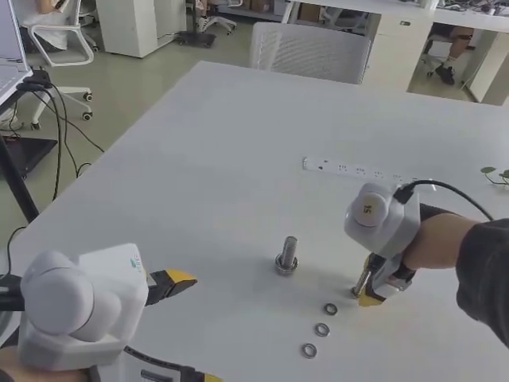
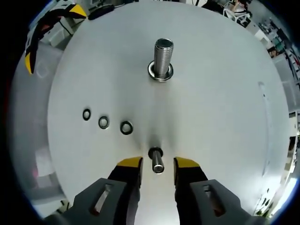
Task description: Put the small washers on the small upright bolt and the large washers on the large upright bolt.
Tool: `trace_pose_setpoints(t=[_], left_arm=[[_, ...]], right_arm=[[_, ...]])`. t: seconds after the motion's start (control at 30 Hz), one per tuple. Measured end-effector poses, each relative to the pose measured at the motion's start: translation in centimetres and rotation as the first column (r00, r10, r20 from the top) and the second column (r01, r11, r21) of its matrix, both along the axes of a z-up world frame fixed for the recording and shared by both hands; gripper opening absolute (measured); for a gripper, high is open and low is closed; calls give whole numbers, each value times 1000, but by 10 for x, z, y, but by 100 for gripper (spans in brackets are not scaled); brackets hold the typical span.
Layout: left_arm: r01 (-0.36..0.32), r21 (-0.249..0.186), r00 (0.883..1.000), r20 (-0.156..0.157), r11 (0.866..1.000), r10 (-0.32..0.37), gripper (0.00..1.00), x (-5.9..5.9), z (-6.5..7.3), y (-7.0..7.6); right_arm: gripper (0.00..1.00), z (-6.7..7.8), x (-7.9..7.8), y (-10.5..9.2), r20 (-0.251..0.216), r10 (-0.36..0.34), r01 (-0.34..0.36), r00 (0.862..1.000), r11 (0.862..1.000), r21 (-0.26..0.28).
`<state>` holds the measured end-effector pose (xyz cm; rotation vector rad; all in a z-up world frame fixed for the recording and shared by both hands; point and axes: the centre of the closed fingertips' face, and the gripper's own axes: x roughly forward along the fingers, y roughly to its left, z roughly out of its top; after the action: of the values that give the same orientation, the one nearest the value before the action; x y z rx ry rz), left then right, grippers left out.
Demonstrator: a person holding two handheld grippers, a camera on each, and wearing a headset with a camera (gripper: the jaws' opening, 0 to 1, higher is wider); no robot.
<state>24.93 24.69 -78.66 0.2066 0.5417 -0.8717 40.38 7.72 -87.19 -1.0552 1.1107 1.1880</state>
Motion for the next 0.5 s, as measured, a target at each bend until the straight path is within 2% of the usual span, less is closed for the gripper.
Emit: trace_pose_setpoints(t=[0.5], left_arm=[[11,2,1000,6,1000,-11,85,-1,2,-3]], right_arm=[[34,8,-2,-11,14,-31,31,999,999,13]])
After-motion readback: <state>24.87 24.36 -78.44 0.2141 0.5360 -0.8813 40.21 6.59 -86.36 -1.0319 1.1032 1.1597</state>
